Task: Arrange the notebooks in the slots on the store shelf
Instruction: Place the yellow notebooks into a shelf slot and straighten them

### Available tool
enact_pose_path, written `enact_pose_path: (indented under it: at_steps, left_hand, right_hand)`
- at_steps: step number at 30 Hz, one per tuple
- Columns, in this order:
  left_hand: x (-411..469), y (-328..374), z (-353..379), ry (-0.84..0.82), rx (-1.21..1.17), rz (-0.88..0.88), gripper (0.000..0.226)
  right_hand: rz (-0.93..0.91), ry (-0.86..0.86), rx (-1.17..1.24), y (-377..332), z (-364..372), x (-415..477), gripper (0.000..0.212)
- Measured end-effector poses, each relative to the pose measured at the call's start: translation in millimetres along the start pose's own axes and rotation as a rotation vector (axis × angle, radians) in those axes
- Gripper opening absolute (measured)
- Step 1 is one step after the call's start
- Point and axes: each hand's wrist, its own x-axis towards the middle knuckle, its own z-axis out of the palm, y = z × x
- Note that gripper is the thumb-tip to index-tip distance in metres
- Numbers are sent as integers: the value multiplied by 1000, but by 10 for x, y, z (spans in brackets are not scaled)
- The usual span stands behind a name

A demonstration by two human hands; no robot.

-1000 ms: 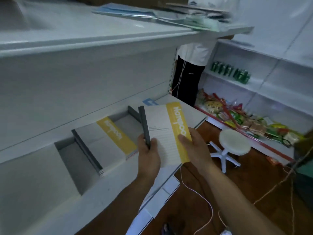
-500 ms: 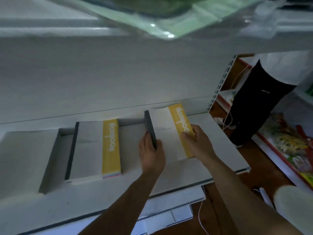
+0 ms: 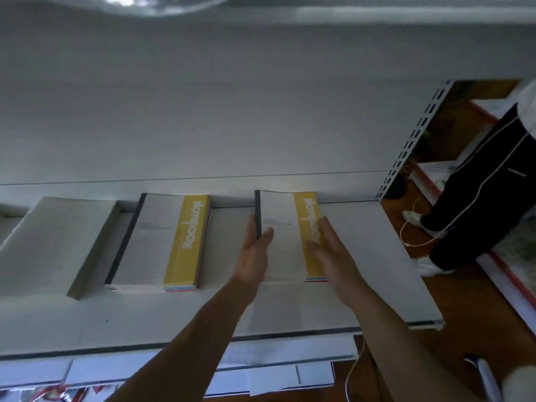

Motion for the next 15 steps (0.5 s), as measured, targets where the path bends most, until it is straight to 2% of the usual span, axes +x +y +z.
enact_pose_path:
  at_steps: [9, 11, 13, 15]
  left_hand:
    - [21, -27, 18, 10, 71, -8, 63]
    - [11, 23, -12, -23, 98, -27, 68]
    - [-52, 111, -54, 0, 157, -13, 67]
    - [-166, 226, -159, 55, 227, 44, 63]
  right_hand:
    - [-9, 7, -99, -42, 28, -2, 65]
    - [-15, 28, -201, -113, 16, -13, 56]
    - [-74, 61, -339, -235, -20, -21, 34]
    - [-154, 165, -491, -348, -42, -13, 33]
